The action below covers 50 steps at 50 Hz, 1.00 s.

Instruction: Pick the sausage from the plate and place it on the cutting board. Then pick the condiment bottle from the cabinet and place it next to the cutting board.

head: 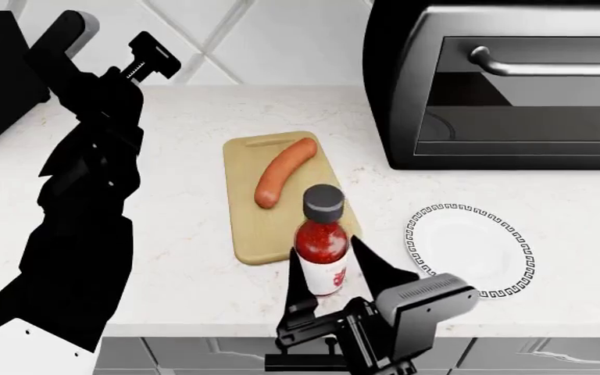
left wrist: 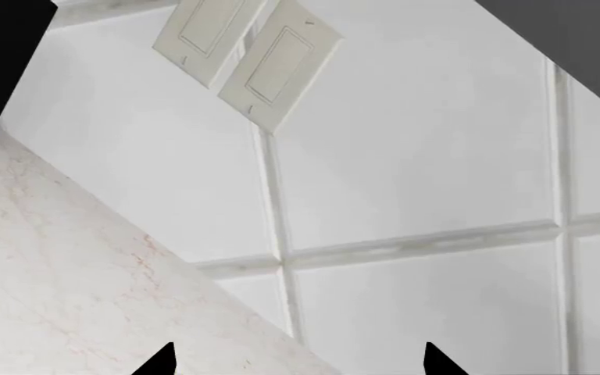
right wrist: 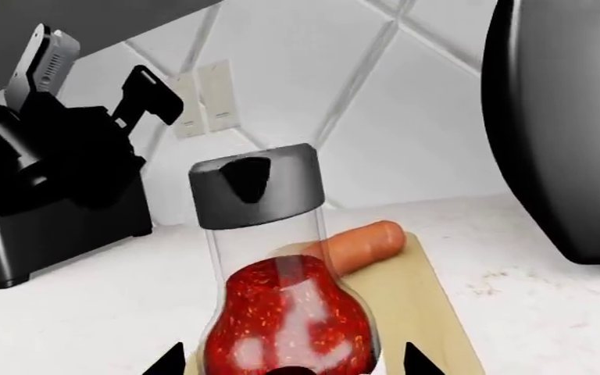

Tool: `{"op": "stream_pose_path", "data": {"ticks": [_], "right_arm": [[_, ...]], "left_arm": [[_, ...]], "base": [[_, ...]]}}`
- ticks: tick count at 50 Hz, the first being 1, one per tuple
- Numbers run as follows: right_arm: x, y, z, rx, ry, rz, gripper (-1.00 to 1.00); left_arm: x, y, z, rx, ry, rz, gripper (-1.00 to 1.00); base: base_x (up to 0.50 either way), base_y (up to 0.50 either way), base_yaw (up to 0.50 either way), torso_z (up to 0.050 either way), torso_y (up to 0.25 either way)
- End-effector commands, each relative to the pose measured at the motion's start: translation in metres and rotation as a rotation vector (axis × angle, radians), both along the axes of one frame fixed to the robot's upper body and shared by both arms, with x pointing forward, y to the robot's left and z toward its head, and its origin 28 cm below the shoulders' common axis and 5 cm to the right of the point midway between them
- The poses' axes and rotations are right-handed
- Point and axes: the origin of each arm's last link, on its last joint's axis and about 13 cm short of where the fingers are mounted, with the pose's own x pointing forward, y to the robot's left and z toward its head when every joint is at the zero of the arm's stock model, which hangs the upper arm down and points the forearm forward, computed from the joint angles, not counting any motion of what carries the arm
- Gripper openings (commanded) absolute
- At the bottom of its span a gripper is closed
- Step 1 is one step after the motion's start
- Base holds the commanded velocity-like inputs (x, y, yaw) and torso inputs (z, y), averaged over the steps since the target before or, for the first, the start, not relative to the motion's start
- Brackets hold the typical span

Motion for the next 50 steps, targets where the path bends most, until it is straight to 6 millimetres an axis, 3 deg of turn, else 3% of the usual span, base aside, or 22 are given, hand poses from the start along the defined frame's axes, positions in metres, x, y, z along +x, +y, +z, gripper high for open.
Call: {"op": "stream_pose_path", "data": {"ticks": [1, 33, 40, 50], "right_arm": [[-0.009, 0.000, 0.014, 0.011, -0.041, 0.011, 1.00], [-0.036, -0.012, 0.047, 0.080, -0.150, -0.008, 1.00], [-0.042, -0.018, 0.051, 0.091, -0.168, -0.020, 1.00], [-0.045, -0.028, 0.059, 0.107, -0.194, -0.042, 1.00]], "left_arm": [[0.000, 0.000, 0.000, 0.000, 0.000, 0.000, 1.00], [0.000, 0.000, 0.000, 0.003, -0.003, 0.000, 1.00], [0.001, -0.004, 0.005, 0.068, -0.048, -0.037, 1.00], [0.004, -0.012, 0.051, 0.082, -0.250, -0.149, 1.00]], "base": [[0.00, 0.00, 0.00, 0.000, 0.000], [0.00, 0.00, 0.00, 0.000, 0.000], [0.00, 0.00, 0.00, 0.000, 0.000], [0.00, 0.00, 0.00, 0.000, 0.000]]}}
